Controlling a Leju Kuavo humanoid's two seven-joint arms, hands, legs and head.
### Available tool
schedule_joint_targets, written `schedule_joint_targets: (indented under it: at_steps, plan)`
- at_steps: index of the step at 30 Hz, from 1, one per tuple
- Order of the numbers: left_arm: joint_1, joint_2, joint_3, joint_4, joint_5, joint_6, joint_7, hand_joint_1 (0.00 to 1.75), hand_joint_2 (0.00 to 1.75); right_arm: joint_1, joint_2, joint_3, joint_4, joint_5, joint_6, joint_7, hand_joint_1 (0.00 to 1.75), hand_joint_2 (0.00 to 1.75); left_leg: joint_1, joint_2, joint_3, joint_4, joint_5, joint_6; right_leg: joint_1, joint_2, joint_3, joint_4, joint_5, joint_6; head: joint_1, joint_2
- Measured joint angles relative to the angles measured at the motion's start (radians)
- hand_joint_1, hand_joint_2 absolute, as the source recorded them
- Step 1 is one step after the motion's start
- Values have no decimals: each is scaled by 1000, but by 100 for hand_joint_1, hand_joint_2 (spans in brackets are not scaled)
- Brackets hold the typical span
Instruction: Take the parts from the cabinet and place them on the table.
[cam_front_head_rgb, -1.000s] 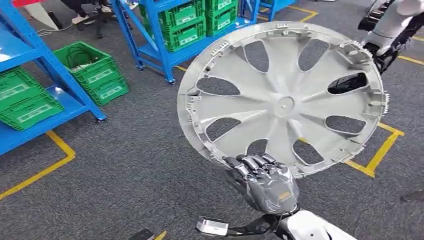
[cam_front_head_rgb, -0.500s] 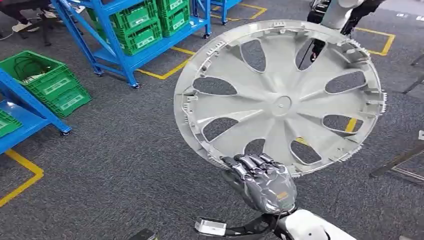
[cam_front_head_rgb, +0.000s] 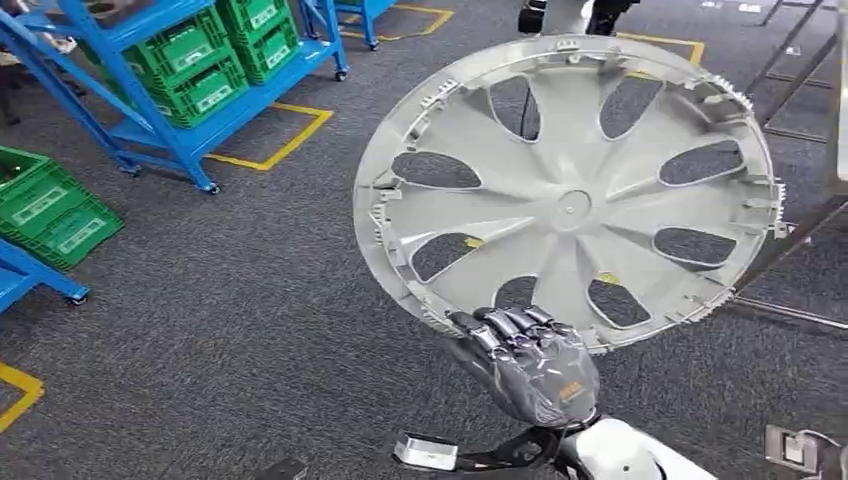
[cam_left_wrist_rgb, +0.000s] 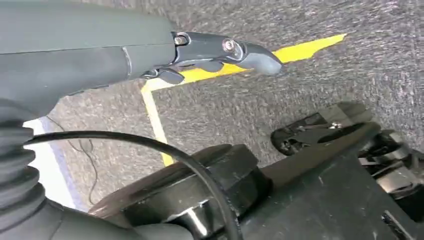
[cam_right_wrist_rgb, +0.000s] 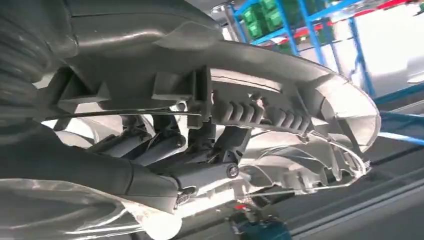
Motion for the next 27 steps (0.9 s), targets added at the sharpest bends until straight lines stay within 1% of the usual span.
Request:
schedule_joint_targets:
  at_steps: [1,2,3,4,5,6,7,8,9,10,11,12,13,14,15,16,17,18,19,20,21,22,23,24,25,26,27]
  plan:
    - [1,-2,0,0,2,0,-1,0,175,-1,0,-1,0,0,0,0,175,175,0,-23,-33,68,-37,-1,0,9,0,0,-1,-6,-3,0]
    - [2,-2,1,0,3,0,-1,0,175,-1,1,-1,0,0,0,-1,175,175,0,-32,-74,154,-77,-2,1,19,0,0,-2,-9,-3,0]
    - [2,0,1,0,6,0,-5,0,175,-1,1,-1,0,0,1,-3,175,175,-2,-34,-115,234,-105,-3,3,31,1,0,-3,-11,-3,0]
    - [0,1,2,0,8,-1,-7,0,175,1,1,-1,0,0,2,-4,175,175,-4,-36,-137,276,-110,-3,4,44,3,1,-3,-11,-3,0]
    - [-2,2,3,0,8,-1,-7,0,175,1,1,-1,0,0,2,-5,175,175,-6,-37,-137,272,-89,0,5,57,6,1,-4,-11,-3,0]
    - [-2,2,3,0,8,-1,-7,0,175,1,1,-1,0,-1,2,-6,175,175,-6,-38,-120,226,-46,3,5,72,9,1,-4,-12,-3,0]
    - [-1,1,3,0,8,-1,-7,0,175,1,1,-1,0,-2,2,-6,175,175,-6,-43,-89,146,9,7,5,87,13,1,-6,-10,-3,0]
    - [2,0,3,0,8,0,-7,0,175,1,1,-1,0,-2,2,-6,175,175,-5,-64,-54,54,63,11,5,101,16,3,-7,-8,-3,0]
    - [6,0,3,1,7,0,-7,0,175,0,1,-1,0,-3,3,-7,175,175,1,-126,-38,13,68,17,3,111,12,4,-8,-6,-1,0]
    - [11,0,3,2,7,0,-8,0,175,-3,1,-1,1,-4,4,-8,175,175,4,-135,-33,-12,68,18,6,127,4,11,-6,-1,-1,0]
    - [11,-2,3,2,7,1,-11,0,175,-3,2,-1,1,-5,6,-10,175,175,1,-127,-24,-28,51,21,1,136,-5,10,-3,7,-5,0]
    - [8,-3,3,2,8,2,-11,0,175,-1,2,-1,1,-8,6,-11,175,175,-2,-120,-27,-26,52,23,-2,144,-9,6,1,14,-3,0]
    - [7,-3,2,2,7,1,-13,0,175,0,2,-1,1,-11,6,-11,175,175,-3,-111,-26,-28,54,26,-4,155,-10,2,4,21,-5,0]
    - [7,-10,2,2,7,0,-13,0,175,0,2,-1,0,-14,6,-12,175,175,9,-94,-21,-42,59,34,1,163,-14,4,1,26,-5,0]
    - [9,-6,3,2,7,2,-13,0,175,-1,2,-2,0,-15,6,-12,175,175,8,-84,-16,-46,61,39,5,105,-30,24,-14,31,-1,0]
    - [10,-8,2,2,6,2,-14,0,175,-6,2,-2,0,-16,7,-13,175,175,8,-74,-15,-46,61,42,3,62,-54,78,-44,36,12,0]
    - [11,-8,2,2,6,3,-14,0,175,-11,2,-3,0,-18,9,-13,175,175,7,-64,-15,-46,59,44,0,36,-95,158,-79,43,13,0]
    - [13,-7,2,2,5,3,-15,0,175,-11,2,-3,1,-21,9,-16,175,175,6,-53,-14,-46,58,46,-3,25,-135,237,-109,48,11,0]
    - [13,-6,2,2,5,6,-15,0,175,-11,2,-2,2,-23,10,-16,175,175,6,-44,-14,-46,57,45,-7,22,-168,298,-126,52,13,0]
    - [13,-6,2,2,4,7,-15,0,175,-11,2,-2,3,-24,11,-17,175,175,7,-38,-12,-46,55,44,-10,19,-176,309,-115,56,12,0]
    - [13,-6,2,2,1,9,-15,0,175,-11,2,-2,6,-27,11,-18,175,175,8,-34,-9,-46,53,42,-14,17,-156,273,-83,58,12,0]
    - [12,-6,2,2,-1,11,-15,0,175,-11,2,-2,7,-30,11,-17,175,175,9,-33,-5,-46,51,38,-17,15,-115,195,-38,59,13,0]
    - [11,-6,2,2,-1,12,-15,0,175,-13,2,-2,8,-31,11,-17,175,175,10,-32,0,-46,48,34,-18,12,-65,104,3,59,12,0]
    - [11,-6,2,2,-2,12,-16,0,175,-15,2,-2,8,-31,11,-18,175,175,10,-32,4,-46,45,29,-18,4,-23,23,19,57,13,0]
    - [11,-6,2,2,-2,12,-16,0,175,-19,2,-2,9,-31,11,-20,175,175,3,-32,2,-44,41,22,-11,0,2,4,-3,54,14,0]
    - [11,-5,1,2,-3,12,-16,0,175,-21,2,-2,9,-31,11,-21,175,175,3,-32,1,-44,42,18,-11,5,1,1,-1,45,9,0]
    - [12,-2,2,2,-3,12,-16,0,175,-20,2,0,9,-31,11,-23,175,175,1,-32,1,-40,41,26,-14,5,1,-4,5,47,8,0]
